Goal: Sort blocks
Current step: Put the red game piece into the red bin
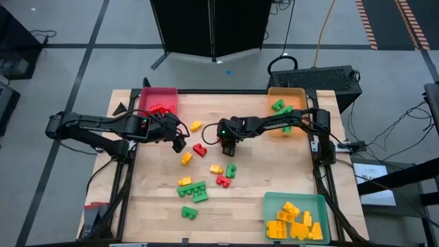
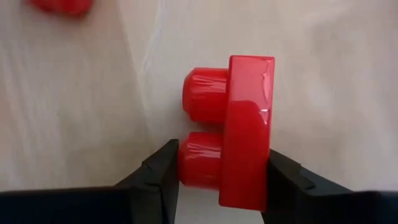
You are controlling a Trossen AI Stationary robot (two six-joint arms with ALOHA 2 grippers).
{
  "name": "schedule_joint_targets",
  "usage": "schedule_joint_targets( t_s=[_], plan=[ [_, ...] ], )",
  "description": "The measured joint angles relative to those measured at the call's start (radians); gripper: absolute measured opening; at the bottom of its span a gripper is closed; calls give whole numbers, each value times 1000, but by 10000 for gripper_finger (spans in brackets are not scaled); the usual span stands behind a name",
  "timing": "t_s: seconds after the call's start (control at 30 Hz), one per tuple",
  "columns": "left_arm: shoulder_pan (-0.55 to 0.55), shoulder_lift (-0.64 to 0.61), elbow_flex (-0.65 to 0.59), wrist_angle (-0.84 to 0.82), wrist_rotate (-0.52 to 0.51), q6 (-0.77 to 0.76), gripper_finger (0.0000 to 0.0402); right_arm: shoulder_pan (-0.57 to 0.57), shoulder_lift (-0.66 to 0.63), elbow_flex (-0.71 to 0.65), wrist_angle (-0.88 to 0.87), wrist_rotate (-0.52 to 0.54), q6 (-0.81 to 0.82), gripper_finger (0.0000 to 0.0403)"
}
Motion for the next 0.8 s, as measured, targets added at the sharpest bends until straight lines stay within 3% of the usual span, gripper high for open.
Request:
schedule_joint_targets(
  t_s=[0.33, 0.57, 0.8],
  plan=[
    [0, -4, 0, 154, -11, 10, 310, -2, -157, 116, 57, 41, -6, 147],
    [1, -33, 0, 377, -24, 148, 310, -2, -300, 165, 123, 158, -22, 147],
    [2, -75, 1, 758, 122, 376, 310, 2, -401, 171, 278, 192, -30, 147]
  ],
)
